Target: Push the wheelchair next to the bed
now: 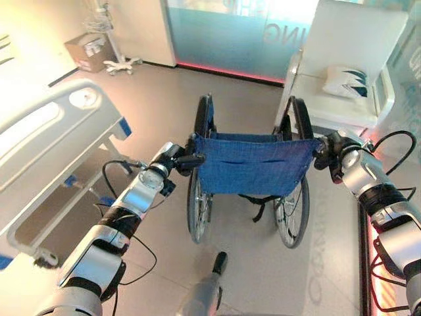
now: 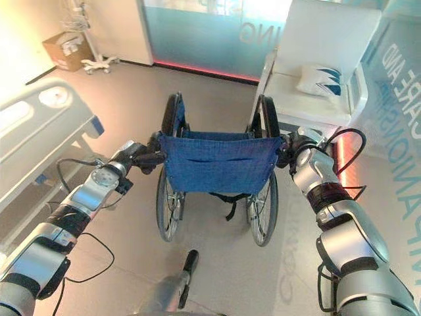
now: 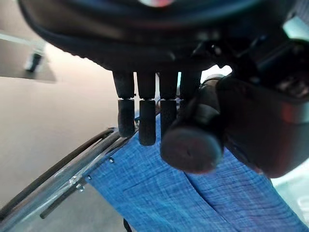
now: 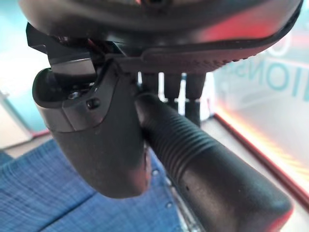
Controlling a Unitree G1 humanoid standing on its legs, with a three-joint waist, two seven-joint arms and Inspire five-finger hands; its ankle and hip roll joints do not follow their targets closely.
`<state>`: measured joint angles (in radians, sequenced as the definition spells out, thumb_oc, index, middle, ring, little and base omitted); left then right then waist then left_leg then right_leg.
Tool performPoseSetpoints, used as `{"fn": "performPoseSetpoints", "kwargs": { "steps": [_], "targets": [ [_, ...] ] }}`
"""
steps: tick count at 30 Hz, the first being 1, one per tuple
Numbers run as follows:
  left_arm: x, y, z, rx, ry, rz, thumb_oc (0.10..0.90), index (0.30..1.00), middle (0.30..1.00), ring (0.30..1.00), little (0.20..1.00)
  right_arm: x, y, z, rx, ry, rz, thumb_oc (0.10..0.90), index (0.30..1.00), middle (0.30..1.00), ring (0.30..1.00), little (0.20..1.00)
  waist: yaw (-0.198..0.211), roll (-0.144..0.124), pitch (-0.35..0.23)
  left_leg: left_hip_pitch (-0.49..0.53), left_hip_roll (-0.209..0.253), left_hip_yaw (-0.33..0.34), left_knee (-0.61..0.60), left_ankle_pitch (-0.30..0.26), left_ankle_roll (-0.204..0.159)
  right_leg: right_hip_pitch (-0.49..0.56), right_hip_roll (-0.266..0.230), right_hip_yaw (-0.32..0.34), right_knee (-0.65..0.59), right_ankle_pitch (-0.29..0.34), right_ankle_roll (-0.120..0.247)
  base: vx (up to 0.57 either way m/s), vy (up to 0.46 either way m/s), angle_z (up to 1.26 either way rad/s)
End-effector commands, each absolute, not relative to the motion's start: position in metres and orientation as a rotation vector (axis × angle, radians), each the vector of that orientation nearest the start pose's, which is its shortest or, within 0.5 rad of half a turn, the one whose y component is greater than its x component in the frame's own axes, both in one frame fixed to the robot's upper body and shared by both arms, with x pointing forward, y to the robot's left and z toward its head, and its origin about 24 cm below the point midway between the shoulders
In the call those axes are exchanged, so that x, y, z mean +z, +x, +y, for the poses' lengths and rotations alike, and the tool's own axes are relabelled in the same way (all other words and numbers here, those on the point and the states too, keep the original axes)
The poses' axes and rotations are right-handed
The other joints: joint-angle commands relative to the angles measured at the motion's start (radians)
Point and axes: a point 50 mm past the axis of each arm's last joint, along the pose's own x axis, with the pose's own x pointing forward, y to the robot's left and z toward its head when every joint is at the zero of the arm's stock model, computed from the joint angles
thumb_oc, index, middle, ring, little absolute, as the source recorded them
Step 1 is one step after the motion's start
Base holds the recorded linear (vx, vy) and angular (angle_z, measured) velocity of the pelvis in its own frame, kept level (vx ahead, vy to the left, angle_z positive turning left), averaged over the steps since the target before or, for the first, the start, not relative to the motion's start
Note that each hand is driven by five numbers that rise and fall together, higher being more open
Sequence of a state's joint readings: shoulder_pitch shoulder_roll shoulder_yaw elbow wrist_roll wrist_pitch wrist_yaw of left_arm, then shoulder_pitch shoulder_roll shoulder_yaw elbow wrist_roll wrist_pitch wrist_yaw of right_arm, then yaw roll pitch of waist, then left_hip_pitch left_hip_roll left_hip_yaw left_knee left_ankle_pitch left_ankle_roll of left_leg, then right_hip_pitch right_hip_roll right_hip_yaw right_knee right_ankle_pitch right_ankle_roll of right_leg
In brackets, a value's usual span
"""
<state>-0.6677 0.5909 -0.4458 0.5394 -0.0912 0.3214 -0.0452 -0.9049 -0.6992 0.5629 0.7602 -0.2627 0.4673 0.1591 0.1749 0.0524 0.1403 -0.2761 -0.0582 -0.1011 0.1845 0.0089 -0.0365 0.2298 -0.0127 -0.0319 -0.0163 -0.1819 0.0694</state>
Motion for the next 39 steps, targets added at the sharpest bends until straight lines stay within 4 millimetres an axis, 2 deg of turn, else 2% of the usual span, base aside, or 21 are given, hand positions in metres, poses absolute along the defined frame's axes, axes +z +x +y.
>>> {"fn": "performPoseSetpoints", "kwargs": {
  "steps": [1, 2, 3, 5, 6, 8, 9, 12, 16, 17, 18, 20, 22, 26, 28, 29, 30, 31, 32, 34, 39],
  "targets": [
    [0.107, 0.356, 0.282, 0.138, 0.858, 0.346, 0.4, 0.3, 0.3, 0.3, 0.3, 0.154, 0.388, -0.241, 0.132, -1.244, 0.358, 0.4, 0.3, 0.3, 0.3, 0.3, 0.023, -0.061, 0.069, 0.029, -0.062, 0.027, -0.026, 0.074, -0.02, -0.042, -0.03, 0.004, 0.152, 0.012, 0.002, 0.41, 0.137, 0.04],
    [0.107, 0.354, 0.285, 0.139, 0.871, 0.348, 0.4, 0.3, 0.3, 0.3, 0.3, 0.153, 0.387, -0.245, 0.129, -1.243, 0.356, 0.4, 0.3, 0.3, 0.3, 0.3, 0.03, -0.07, 0.063, 0.048, -0.066, 0.023, -0.009, 0.048, -0.005, -0.041, -0.052, -0.012, 0.17, 0.008, 0.011, 0.41, 0.136, 0.26],
    [0.108, 0.353, 0.288, 0.14, 0.887, 0.354, 0.4, 0.3, 0.3, 0.3, 0.3, 0.151, 0.388, -0.244, 0.132, -1.234, 0.35, 0.4, 0.3, 0.3, 0.3, 0.3, 0.04, -0.077, 0.051, 0.074, -0.07, 0.014, -0.024, 0.04, 0.011, -0.038, -0.071, -0.034, 0.195, 0.013, 0.028, 0.47, 0.151, 0.22],
    [0.11, 0.354, 0.288, 0.141, 0.911, 0.354, 0.4, 0.3, 0.3, 0.3, 0.3, 0.152, 0.389, -0.24, 0.137, -1.225, 0.337, 0.4, 0.3, 0.3, 0.3, 0.3, 0.055, -0.087, 0.041, 0.089, -0.073, 0.01, -0.031, 0.033, 0.024, -0.026, -0.089, -0.045, 0.217, 0.015, 0.039, 0.35, 0.111, -0.23],
    [0.114, 0.356, 0.288, 0.145, 0.925, 0.345, 0.4, 0.3, 0.3, 0.3, 0.3, 0.152, 0.391, -0.233, 0.14, -1.211, 0.313, 0.4, 0.3, 0.3, 0.3, 0.3, 0.071, -0.099, 0.032, 0.086, -0.08, 0.012, -0.035, 0.03, 0.036, -0.009, -0.109, -0.053, 0.241, 0.037, 0.052, 0.25, 0.089, -0.61],
    [0.116, 0.357, 0.286, 0.146, 0.93, 0.34, 0.4, 0.3, 0.3, 0.3, 0.3, 0.151, 0.393, -0.229, 0.146, -1.215, 0.297, 0.4, 0.3, 0.3, 0.3, 0.3, 0.08, -0.104, 0.025, 0.084, -0.087, 0.009, -0.04, 0.028, 0.046, -0.002, -0.119, -0.054, 0.269, 0.06, 0.058, 0.22, 0.087, -0.49],
    [0.114, 0.358, 0.283, 0.141, 0.94, 0.338, 0.4, 0.3, 0.3, 0.3, 0.3, 0.147, 0.393, -0.228, 0.159, -1.229, 0.281, 0.4, 0.3, 0.3, 0.3, 0.3, 0.088, -0.107, 0.013, 0.092, -0.101, 0.0, -0.05, 0.024, 0.058, -0.007, -0.128, -0.05, 0.328, 0.116, 0.061, 0.3, 0.115, -0.34],
    [0.104, 0.351, 0.282, 0.119, 0.967, 0.362, 0.4, 0.3, 0.3, 0.3, 0.3, 0.136, 0.385, -0.234, 0.184, -1.259, 0.267, 0.4, 0.3, 0.3, 0.3, 0.3, 0.069, -0.103, -0.007, 0.153, -0.121, -0.032, -0.078, 0.01, 0.076, -0.087, -0.116, -0.031, 0.428, 0.198, 0.063, 0.4, 0.118, 0.03],
    [0.099, 0.344, 0.285, 0.106, 0.972, 0.376, 0.4, 0.3, 0.3, 0.3, 0.3, 0.143, 0.384, -0.228, 0.203, -1.312, 0.227, 0.4, 0.3, 0.3, 0.3, 0.3, 0.032, -0.072, 0.009, 0.249, -0.097, -0.058, -0.102, -0.01, 0.067, -0.238, -0.131, -0.053, 0.35, 0.2, 0.052, 0.34, -0.019, 0.19],
    [0.1, 0.344, 0.285, 0.092, 0.979, 0.375, 0.4, 0.3, 0.3, 0.3, 0.3, 0.148, 0.386, -0.225, 0.203, -1.33, 0.217, 0.4, 0.3, 0.3, 0.3, 0.3, 0.02, -0.072, 0.021, 0.279, -0.1, -0.068, -0.106, -0.031, 0.065, -0.301, -0.149, -0.059, 0.289, 0.232, 0.055, 0.39, -0.203, -0.22],
    [0.107, 0.346, 0.285, 0.058, 1.005, 0.357, 0.4, 0.3, 0.3, 0.3, 0.3, 0.16, 0.39, -0.221, 0.189, -1.363, 0.207, 0.4, 0.3, 0.3, 0.3, 0.3, 0.005, -0.075, 0.046, 0.322, -0.109, -0.098, -0.106, -0.084, 0.067, -0.378, -0.171, -0.051, 0.188, 0.286, 0.074, 0.47, -0.272, -0.18],
    [0.117, 0.348, 0.285, 0.005, 1.023, 0.339, 0.4, 0.3, 0.3, 0.3, 0.3, 0.177, 0.394, -0.22, 0.16, -1.4, 0.212, 0.4, 0.3, 0.3, 0.3, 0.3, -0.005, -0.082, 0.066, 0.355, -0.117, -0.128, -0.09, -0.141, 0.07, -0.414, -0.182, -0.035, 0.04, 0.361, 0.103, 0.49, -0.298, 0.18],
    [0.118, 0.346, 0.284, -0.047, 1.013, 0.339, 0.4, 0.3, 0.3, 0.3, 0.3, 0.187, 0.396, -0.222, 0.148, -1.411, 0.224, 0.4, 0.3, 0.3, 0.3, 0.3, -0.004, -0.086, 0.066, 0.367, -0.11, -0.142, -0.065, -0.173, 0.067, -0.422, -0.186, -0.03, -0.046, 0.382, 0.11, 0.5, -0.313, 0.71],
    [0.103, 0.334, 0.285, -0.148, 0.988, 0.387, 0.4, 0.3, 0.3, 0.3, 0.3, 0.186, 0.391, -0.231, 0.163, -1.431, 0.269, 0.4, 0.3, 0.3, 0.3, 0.3, -0.003, -0.106, 0.051, 0.411, -0.088, -0.178, -0.022, -0.241, 0.05, -0.423, -0.199, -0.006, -0.034, 0.404, 0.12, 0.5, -0.411, 0.64],
    [0.095, 0.327, 0.283, -0.203, 0.962, 0.417, 0.4, 0.3, 0.3, 0.3, 0.3, 0.184, 0.387, -0.238, 0.184, -1.439, 0.292, 0.4, 0.3, 0.3, 0.3, 0.3, -0.007, -0.115, 0.033, 0.432, -0.065, -0.194, -0.008, -0.261, 0.035, -0.411, -0.191, 0.006, 0.002, 0.38, 0.126, 0.46, -0.429, 0.87],
    [0.085, 0.322, 0.282, -0.224, 0.932, 0.452, 0.4, 0.3, 0.3, 0.3, 0.3, 0.184, 0.385, -0.238, 0.207, -1.445, 0.298, 0.4, 0.3, 0.3, 0.3, 0.3, -0.005, -0.118, 0.022, 0.443, -0.041, -0.196, 0.002, -0.245, 0.02, -0.405, -0.189, -0.003, 0.047, 0.367, 0.125, 0.35, -0.32, 1.15],
    [0.085, 0.322, 0.282, -0.224, 0.931, 0.454, 0.4, 0.3, 0.3, 0.3, 0.3, 0.183, 0.385, -0.238, 0.208, -1.446, 0.299, 0.4, 0.3, 0.3, 0.3, 0.3, -0.006, -0.116, 0.021, 0.444, -0.039, -0.197, 0.001, -0.246, 0.02, -0.405, -0.188, -0.004, 0.05, 0.364, 0.125, 0.41, -0.387, 1.23],
    [0.074, 0.315, 0.28, -0.248, 0.907, 0.503, 0.4, 0.3, 0.3, 0.3, 0.3, 0.184, 0.382, -0.234, 0.253, -1.462, 0.295, 0.4, 0.3, 0.3, 0.3, 0.3, -0.004, -0.116, 0.014, 0.439, 0.002, -0.184, 0.022, -0.179, -0.01, -0.389, -0.18, -0.034, 0.097, 0.331, 0.114, 0.37, -0.405, 1.18],
    [0.07, 0.313, 0.279, -0.249, 0.9, 0.521, 0.4, 0.3, 0.3, 0.3, 0.3, 0.184, 0.381, -0.233, 0.276, -1.482, 0.28, 0.4, 0.3, 0.3, 0.3, 0.3, -0.004, -0.118, 0.014, 0.423, 0.03, -0.162, 0.031, -0.118, -0.029, -0.368, -0.17, -0.061, 0.093, 0.315, 0.1, 0.43, -0.489, 0.91],
    [0.069, 0.314, 0.278, -0.239, 0.882, 0.528, 0.4, 0.3, 0.3, 0.3, 0.3, 0.186, 0.38, -0.231, 0.288, -1.511, 0.26, 0.4, 0.3, 0.3, 0.3, 0.3, -0.008, -0.116, 0.016, 0.403, 0.056, -0.137, 0.033, -0.062, -0.041, -0.346, -0.158, -0.088, 0.089, 0.293, 0.085, 0.23, -0.324, 0.53],
    [0.071, 0.322, 0.264, -0.221, 0.841, 0.499, 0.4, 0.3, 0.3, 0.3, 0.3, 0.19, 0.378, -0.229, 0.292, -1.6, 0.202, 0.4, 0.3, 0.3, 0.3, 0.3, -0.033, -0.114, 0.022, 0.38, 0.106, -0.054, 0.006, 0.005, -0.067, -0.312, -0.14, -0.168, 0.08, 0.246, 0.054, 0.14, -0.24, 0.54]
  ]
}}
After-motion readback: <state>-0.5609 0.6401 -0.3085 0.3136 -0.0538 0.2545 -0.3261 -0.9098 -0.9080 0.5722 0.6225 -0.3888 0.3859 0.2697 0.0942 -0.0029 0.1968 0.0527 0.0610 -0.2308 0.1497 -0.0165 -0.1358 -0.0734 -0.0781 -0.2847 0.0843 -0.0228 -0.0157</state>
